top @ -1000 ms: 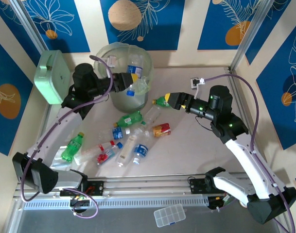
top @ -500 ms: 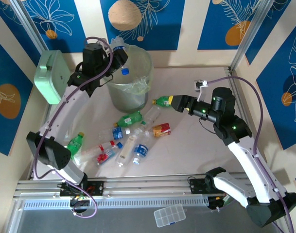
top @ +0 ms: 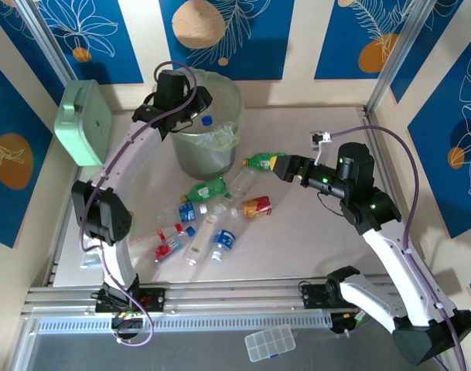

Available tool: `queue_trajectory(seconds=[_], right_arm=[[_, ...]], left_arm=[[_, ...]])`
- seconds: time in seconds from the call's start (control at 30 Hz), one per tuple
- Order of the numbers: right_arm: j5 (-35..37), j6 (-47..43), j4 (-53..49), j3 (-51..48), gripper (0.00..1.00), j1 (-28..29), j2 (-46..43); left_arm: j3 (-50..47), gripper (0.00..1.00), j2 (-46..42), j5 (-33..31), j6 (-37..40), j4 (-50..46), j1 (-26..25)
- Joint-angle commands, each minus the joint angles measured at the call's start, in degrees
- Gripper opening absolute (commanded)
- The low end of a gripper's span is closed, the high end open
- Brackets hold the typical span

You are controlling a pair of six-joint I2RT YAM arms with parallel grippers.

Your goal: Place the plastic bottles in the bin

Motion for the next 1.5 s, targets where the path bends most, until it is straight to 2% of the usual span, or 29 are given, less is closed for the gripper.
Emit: queue_trajectory(seconds=[0.0,0.2,0.43,0.73,1.03,1.13,1.23,1.3,1.37,1.47], right_arm=[[0.99,0.03,0.27,-0.45,0.86,-0.3,-0.49],[1.93,0.12,-0.32,-0.36,0.86,-0.39,-0.09],[2.42,0.3,-0.43,-0.36,0.86,-0.47,-0.14],[2.62,1.34,0.23,-0.65,0.86,-0.39,-0.19],[3.76,1.88,-0.11,-0.36,0.86,0.73,0.25],[5.02,1.88,-0.38,-0.58,0.86,1.41,0.48],[5.83,2.31,-0.3,-1.14,0.86,1.89,0.61],[6.43,2.66,-0.3,-1.58,0.85,2.4,0.87],[7.29,3.34,-0.04,-2.11,0.85,2.9,1.12],[8.38,4.22,-0.03,-2.64,0.85,3.77,2.37]], left_arm=[[2.38,0.47,1.38,0.94,0.62,-1.23,0.2],[1.95,0.64,1.71,2.36,-0.09,-1.45,0.3],[0.71,0.72,0.66,3.21,0.52,0.28,0.27],[0.63,0.73,-1.64,6.53,-0.01,0.49,0.4],[-5.68,0.73,-12.97,4.52,2.19,1.83,0.31],[-9.62,0.73,-17.88,1.18,4.24,1.63,0.31],[-14.34,0.73,-23.82,-5.22,6.06,-0.25,0.31],[-18.06,0.72,-28.53,-12.75,6.83,-2.34,0.31],[-22.05,0.71,-33.36,-23.94,6.24,-6.31,0.36],[-27.27,0.74,-37.87,-36.71,4.82,-10.83,1.05]])
